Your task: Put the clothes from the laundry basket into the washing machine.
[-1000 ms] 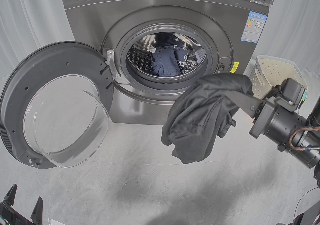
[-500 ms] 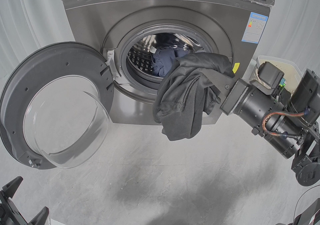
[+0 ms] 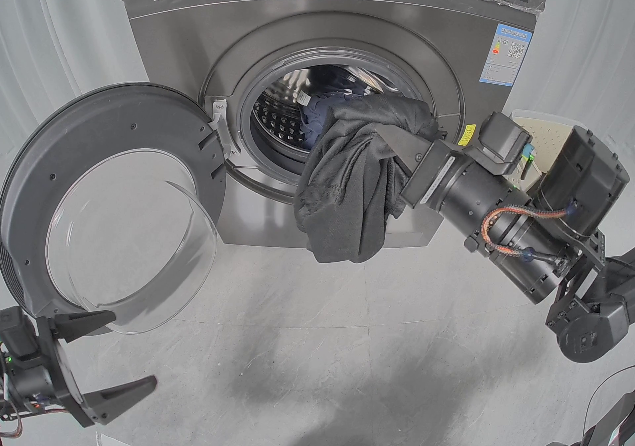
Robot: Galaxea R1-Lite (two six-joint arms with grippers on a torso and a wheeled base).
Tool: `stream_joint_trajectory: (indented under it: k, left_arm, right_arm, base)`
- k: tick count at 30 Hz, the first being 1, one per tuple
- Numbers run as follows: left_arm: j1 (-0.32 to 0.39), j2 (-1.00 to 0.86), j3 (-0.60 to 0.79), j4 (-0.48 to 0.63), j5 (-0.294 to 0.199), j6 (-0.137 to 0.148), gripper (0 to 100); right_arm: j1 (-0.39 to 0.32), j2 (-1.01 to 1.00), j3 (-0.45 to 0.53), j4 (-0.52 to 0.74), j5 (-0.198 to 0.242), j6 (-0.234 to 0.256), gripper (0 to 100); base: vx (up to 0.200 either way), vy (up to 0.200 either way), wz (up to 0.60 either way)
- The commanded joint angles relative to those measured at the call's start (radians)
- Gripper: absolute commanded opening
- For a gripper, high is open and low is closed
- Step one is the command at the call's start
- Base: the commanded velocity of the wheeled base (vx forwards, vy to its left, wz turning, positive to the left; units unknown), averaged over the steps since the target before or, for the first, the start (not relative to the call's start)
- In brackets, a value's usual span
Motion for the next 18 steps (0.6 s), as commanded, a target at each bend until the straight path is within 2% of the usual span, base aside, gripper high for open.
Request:
stream_joint_trajectory:
  k: [1, 3, 4, 5, 7, 10, 18]
  left_arm:
    - [-0.173, 0.395, -0.077, -0.147, 0.012, -0.001, 100]
    - [-0.192, 0.468, -0.094, -0.222, 0.015, -0.003, 100]
    - [-0.192, 0.468, -0.094, -0.222, 0.015, -0.003, 100]
    - [-0.215, 0.531, -0.112, -0.292, 0.026, -0.013, 100]
    - [-0.235, 0.586, -0.127, -0.334, 0.032, -0.032, 100]
    - [-0.264, 0.657, -0.149, -0.358, 0.032, -0.046, 100]
    - [-0.290, 0.826, -0.244, -0.394, 0.037, -0.049, 100]
  right_arm:
    - [-0.003, 0.032, -0.024, -0.006, -0.002, 0.001, 0]
    - [0.003, 0.032, -0.024, -0.006, -0.002, 0.001, 0]
    - [0.003, 0.032, -0.024, -0.006, -0.002, 0.001, 0]
    - [0.007, 0.032, -0.021, -0.006, -0.002, 0.003, 0]
    - [0.008, 0.030, -0.013, -0.012, -0.002, 0.003, 0]
    - [0.008, 0.030, -0.011, -0.041, -0.006, 0.004, 0]
    - [0.011, 0.010, -0.010, -0.061, -0.006, 0.003, 0]
  base:
    - [0.000, 0.000, 0.00]
    - [0.000, 0.000, 0.00]
    - [0.000, 0.000, 0.00]
    - [0.000, 0.000, 0.00]
    - [0.000, 0.000, 0.00]
    - [0.000, 0.000, 0.00]
    - [0.000, 0.000, 0.00]
